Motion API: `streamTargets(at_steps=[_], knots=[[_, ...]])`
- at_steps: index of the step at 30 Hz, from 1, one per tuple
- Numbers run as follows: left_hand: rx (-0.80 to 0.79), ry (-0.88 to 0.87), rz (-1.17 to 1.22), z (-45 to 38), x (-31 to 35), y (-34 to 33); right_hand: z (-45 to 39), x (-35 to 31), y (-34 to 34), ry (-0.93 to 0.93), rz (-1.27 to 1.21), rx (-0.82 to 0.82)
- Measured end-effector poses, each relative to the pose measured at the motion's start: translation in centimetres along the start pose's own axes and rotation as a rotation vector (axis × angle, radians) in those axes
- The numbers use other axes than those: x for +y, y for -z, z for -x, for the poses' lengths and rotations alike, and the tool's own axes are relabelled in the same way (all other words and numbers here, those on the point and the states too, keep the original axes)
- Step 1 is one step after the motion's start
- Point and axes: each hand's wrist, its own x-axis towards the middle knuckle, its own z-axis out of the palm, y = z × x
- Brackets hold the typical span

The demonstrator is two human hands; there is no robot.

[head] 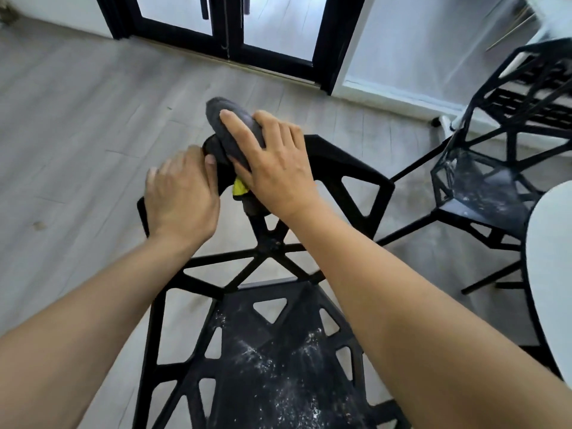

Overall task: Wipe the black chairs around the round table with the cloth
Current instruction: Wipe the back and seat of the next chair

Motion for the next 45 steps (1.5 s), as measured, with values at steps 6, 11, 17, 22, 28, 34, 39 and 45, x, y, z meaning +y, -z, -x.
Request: streamTargets(at_steps=[6, 11, 17, 22, 28, 34, 39, 45], knots=[[0.092, -0.062, -0.061, 0.3, -1.1, -0.6, 4.0, 7.3, 1.1, -0.151, 0.057, 0.008], [0.142, -0.061, -0.059, 0.4, -1.4, -1.2, 9.3, 10.8, 2.6, -0.374, 0.006, 0.020], [0.156, -0.062, -0.027, 0.5, -1.4, -1.2, 11.1, 11.0, 2.5, -0.546, 0.100, 0.022], [0.141, -0.060, -0.045, 0.6, -1.7, -1.2, 12.6, 10.7, 2.8, -0.687, -0.026, 0.060], [0.117, -0.025, -0.063, 0.4, -1.4, -0.8, 12.6, 10.1, 2.9, -0.737, -0.127, 0.129], [0.140, -0.149, -0.137, 1.0, -1.7, -1.3, 12.3, 9.7, 3.2, -0.797, -0.058, 0.095], [0.230, -0.209, -0.199, 3.2, -3.7, -2.1, 12.6, 9.4, 2.9, -0.795, -0.112, 0.161], [0.233, -0.008, 0.292, 9.6, -8.2, -4.3, 12.9, 9.1, 2.7, -0.804, -0.087, 0.247]])
